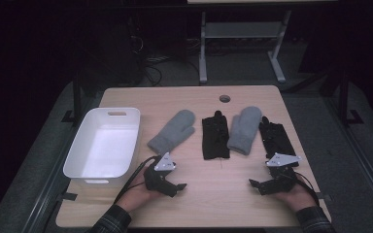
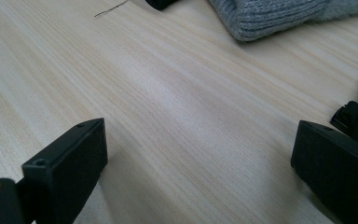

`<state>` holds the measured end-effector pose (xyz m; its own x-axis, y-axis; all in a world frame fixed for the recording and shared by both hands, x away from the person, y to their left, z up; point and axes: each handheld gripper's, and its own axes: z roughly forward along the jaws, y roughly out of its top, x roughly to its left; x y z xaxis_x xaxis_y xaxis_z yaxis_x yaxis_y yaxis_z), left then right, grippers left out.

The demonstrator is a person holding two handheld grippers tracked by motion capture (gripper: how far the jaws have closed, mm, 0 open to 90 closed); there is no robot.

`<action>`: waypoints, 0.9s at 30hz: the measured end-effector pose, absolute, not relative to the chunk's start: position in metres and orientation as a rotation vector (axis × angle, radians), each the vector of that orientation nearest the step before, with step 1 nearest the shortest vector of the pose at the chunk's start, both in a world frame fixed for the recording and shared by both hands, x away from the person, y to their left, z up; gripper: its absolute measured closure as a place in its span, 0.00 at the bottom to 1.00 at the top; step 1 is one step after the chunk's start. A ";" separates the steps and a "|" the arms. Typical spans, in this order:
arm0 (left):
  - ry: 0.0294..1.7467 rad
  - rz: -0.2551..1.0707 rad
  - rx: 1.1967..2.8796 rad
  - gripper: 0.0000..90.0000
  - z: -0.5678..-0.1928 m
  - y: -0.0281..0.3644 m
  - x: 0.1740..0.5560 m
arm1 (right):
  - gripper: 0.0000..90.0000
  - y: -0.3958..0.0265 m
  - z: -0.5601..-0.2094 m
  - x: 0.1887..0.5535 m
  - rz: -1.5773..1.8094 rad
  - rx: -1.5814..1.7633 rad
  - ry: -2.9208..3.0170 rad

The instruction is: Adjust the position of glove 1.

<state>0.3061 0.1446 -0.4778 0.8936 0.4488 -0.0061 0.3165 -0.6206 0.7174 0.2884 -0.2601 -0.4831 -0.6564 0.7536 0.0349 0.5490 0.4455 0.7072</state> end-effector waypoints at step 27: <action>0.543 0.227 2.284 0.14 -0.478 0.144 0.306 | 0.54 -0.250 -0.447 0.316 1.106 1.030 2.413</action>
